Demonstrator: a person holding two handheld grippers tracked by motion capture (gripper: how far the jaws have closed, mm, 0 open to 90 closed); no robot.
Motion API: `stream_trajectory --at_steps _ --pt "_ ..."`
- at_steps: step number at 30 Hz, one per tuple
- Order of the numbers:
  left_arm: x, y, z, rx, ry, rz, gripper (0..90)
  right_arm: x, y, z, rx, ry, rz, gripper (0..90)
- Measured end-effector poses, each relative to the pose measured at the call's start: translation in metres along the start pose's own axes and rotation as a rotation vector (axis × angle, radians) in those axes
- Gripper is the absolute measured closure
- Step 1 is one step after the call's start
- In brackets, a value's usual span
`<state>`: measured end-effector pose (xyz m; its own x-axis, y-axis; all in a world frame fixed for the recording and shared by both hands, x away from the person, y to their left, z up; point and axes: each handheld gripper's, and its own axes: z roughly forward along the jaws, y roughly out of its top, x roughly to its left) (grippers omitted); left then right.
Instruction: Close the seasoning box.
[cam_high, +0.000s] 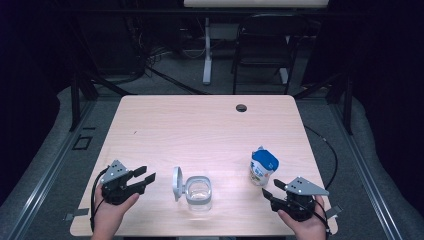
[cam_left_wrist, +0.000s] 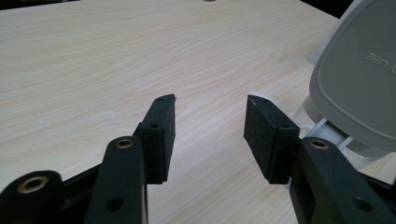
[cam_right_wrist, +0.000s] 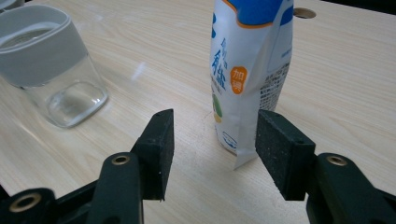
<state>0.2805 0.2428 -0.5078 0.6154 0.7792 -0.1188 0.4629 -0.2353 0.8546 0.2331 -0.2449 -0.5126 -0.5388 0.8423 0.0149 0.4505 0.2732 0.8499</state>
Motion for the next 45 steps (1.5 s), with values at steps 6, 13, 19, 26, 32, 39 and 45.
stream_trajectory --at_steps 6,13,19,26,32,39,45 --pt "0.003 -0.002 0.001 0.011 -0.003 -0.029 53.6 -0.002 -0.002 0.003 -0.006 0.009 0.005 47.9" --pt "0.006 -0.005 -0.004 0.01 0.033 -0.04 50.0 -0.004 -0.004 0.007 0.003 -0.015 0.006 44.8" --pt "0.009 -0.01 -0.009 0.009 0.037 -0.064 50.0 -0.01 -0.002 0.011 -0.01 -0.015 0.03 40.5" --pt "0.012 -0.017 -0.018 0.009 0.056 -0.079 49.2 -0.013 -0.001 0.022 0.004 -0.03 0.025 38.1" --pt "0.016 -0.022 -0.026 0.003 0.08 -0.098 48.7 -0.014 0.001 0.035 0.003 -0.038 0.022 37.2" --pt "0.018 -0.025 -0.031 0.008 0.091 -0.104 48.7 -0.015 -0.002 0.047 0.008 -0.057 0.021 35.7" --pt "0.018 -0.026 -0.03 0.009 0.091 -0.103 48.7 -0.017 -0.007 0.055 0.008 -0.063 0.027 34.8"
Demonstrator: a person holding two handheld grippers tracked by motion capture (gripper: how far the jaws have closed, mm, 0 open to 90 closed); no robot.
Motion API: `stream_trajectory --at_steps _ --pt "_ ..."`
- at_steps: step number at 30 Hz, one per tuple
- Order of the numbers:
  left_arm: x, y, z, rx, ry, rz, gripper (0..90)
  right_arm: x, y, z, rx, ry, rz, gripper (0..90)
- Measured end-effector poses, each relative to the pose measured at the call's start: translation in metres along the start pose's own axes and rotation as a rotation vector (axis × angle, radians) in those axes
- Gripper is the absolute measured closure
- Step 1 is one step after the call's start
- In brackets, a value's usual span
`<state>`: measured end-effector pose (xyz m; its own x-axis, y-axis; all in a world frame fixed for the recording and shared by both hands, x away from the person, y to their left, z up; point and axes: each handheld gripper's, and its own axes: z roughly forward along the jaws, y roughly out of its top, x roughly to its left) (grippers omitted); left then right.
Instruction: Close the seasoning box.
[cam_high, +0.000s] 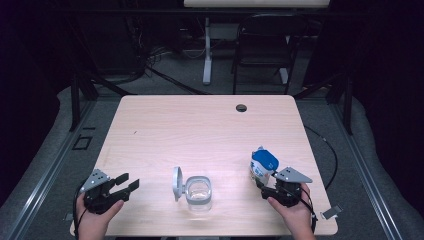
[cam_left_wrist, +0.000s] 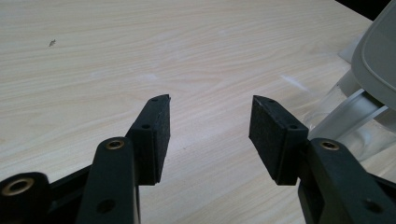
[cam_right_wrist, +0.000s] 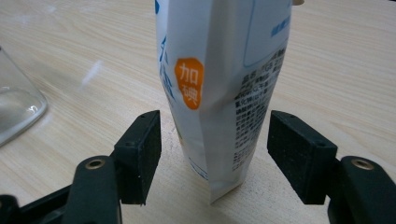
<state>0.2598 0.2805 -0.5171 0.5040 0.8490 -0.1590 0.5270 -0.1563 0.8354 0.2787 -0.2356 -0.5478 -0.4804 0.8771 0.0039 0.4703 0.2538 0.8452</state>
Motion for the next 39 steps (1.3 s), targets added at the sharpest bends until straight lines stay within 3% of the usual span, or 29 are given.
stream_trajectory --at_steps 14,19,22,25,26,39 --pt "0.002 -0.001 0.002 0.002 -0.001 -0.005 48.6 -0.001 -0.003 0.009 -0.023 0.003 0.022 33.4" --pt "0.004 -0.001 0.001 -0.003 0.003 -0.012 48.6 0.001 -0.007 0.015 -0.007 -0.009 -0.003 33.2" --pt "0.004 -0.001 0.001 -0.002 0.003 -0.012 48.5 0.002 -0.011 0.02 -0.011 -0.015 0.008 33.1" --pt "0.004 -0.002 0.002 -0.002 0.003 -0.011 48.6 0.003 -0.011 0.021 0.018 -0.034 -0.027 31.8" --pt "0.004 -0.002 0.001 -0.002 0.004 -0.013 48.6 0.004 -0.012 0.023 -0.002 -0.031 -0.019 31.7" --pt "0.005 -0.002 0.003 0.0 0.003 -0.013 48.6 0.006 -0.015 0.029 -0.013 -0.057 -0.029 32.0"
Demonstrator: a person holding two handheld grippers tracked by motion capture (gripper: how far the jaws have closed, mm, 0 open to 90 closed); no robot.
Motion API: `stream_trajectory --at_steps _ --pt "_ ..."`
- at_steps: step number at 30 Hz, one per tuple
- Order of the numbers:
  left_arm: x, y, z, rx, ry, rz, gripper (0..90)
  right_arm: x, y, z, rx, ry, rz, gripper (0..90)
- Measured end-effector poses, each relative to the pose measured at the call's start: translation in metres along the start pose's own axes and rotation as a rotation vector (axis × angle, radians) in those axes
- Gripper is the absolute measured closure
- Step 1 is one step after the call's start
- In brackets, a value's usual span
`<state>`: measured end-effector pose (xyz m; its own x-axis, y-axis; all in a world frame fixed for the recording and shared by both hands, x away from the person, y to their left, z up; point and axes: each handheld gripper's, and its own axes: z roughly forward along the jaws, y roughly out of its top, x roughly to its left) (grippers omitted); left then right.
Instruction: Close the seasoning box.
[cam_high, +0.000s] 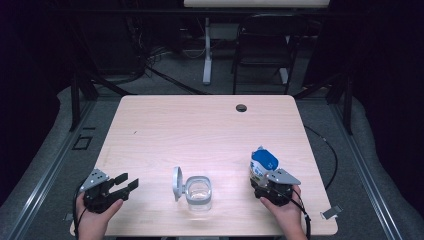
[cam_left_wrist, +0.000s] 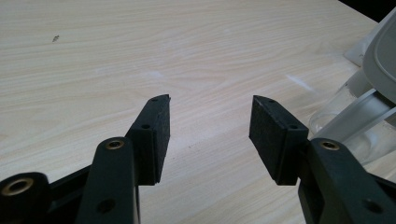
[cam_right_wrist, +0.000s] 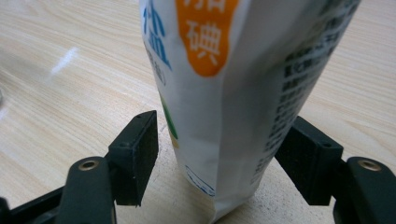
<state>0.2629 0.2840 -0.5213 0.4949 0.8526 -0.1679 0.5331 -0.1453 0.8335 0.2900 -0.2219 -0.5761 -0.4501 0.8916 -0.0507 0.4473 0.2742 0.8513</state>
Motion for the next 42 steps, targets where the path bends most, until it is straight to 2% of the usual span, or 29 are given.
stream_trajectory --at_steps 13,16,21,28,30,35,42 --pt "0.002 -0.002 -0.001 0.006 0.006 -0.006 48.6 0.002 -0.001 0.007 0.008 -0.02 -0.006 32.2" --pt "0.004 -0.002 -0.002 -0.001 0.01 -0.014 48.6 0.002 -0.002 0.008 0.035 -0.024 -0.018 32.4" --pt "0.005 -0.003 -0.003 -0.002 0.012 -0.019 48.6 0.004 -0.002 0.01 0.047 -0.028 -0.032 33.9" --pt "0.006 -0.004 -0.003 0.006 0.013 -0.023 48.6 0.005 -0.002 0.011 0.038 -0.029 -0.009 34.7" --pt "0.007 -0.005 -0.003 0.0 0.014 -0.025 48.6 0.008 -0.003 0.013 0.017 -0.041 -0.001 34.6" --pt "0.008 -0.006 -0.004 0.002 0.017 -0.03 48.7 0.011 -0.002 0.014 0.01 -0.058 -0.016 37.3" --pt "0.01 -0.007 -0.004 0.003 0.019 -0.035 48.6 0.007 -0.001 0.015 0.013 -0.031 0.012 39.6"
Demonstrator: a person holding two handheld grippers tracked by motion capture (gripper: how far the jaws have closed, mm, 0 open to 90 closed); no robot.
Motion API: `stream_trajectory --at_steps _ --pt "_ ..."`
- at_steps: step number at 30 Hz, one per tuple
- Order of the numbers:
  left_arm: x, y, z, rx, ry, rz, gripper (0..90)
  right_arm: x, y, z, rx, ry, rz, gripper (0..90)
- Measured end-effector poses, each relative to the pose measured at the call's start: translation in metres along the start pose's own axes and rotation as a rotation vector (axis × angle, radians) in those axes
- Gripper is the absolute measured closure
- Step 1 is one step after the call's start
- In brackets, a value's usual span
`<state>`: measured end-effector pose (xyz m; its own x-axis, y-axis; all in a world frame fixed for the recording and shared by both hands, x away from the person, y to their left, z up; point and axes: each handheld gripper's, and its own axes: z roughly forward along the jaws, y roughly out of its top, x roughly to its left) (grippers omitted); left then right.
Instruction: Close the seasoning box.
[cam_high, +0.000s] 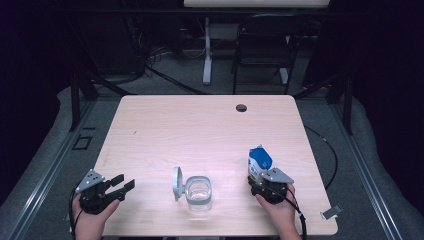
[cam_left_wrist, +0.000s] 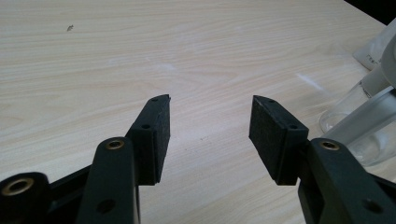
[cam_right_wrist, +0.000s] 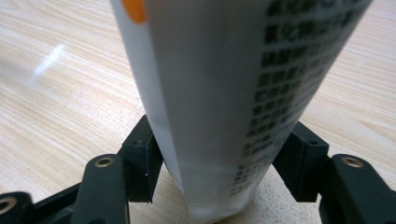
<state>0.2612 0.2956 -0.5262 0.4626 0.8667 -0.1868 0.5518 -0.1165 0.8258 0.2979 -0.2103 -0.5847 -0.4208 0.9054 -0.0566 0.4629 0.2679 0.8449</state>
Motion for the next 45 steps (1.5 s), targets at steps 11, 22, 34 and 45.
stream_trajectory --at_steps 11,22,34,45 --pt "0.001 0.0 -0.001 -0.005 0.003 -0.004 48.7 -0.009 0.0 -0.001 0.005 0.049 -0.014 41.4" --pt "0.002 0.0 -0.001 -0.008 0.005 -0.008 48.7 -0.013 0.0 -0.004 0.025 0.06 -0.036 40.1" --pt "0.005 0.0 -0.003 -0.01 0.011 -0.013 48.7 -0.006 -0.002 -0.008 0.02 -0.006 -0.015 39.6" --pt "0.006 0.0 -0.003 -0.01 0.013 -0.019 48.7 0.006 -0.002 -0.003 -0.007 -0.088 -0.021 36.3"
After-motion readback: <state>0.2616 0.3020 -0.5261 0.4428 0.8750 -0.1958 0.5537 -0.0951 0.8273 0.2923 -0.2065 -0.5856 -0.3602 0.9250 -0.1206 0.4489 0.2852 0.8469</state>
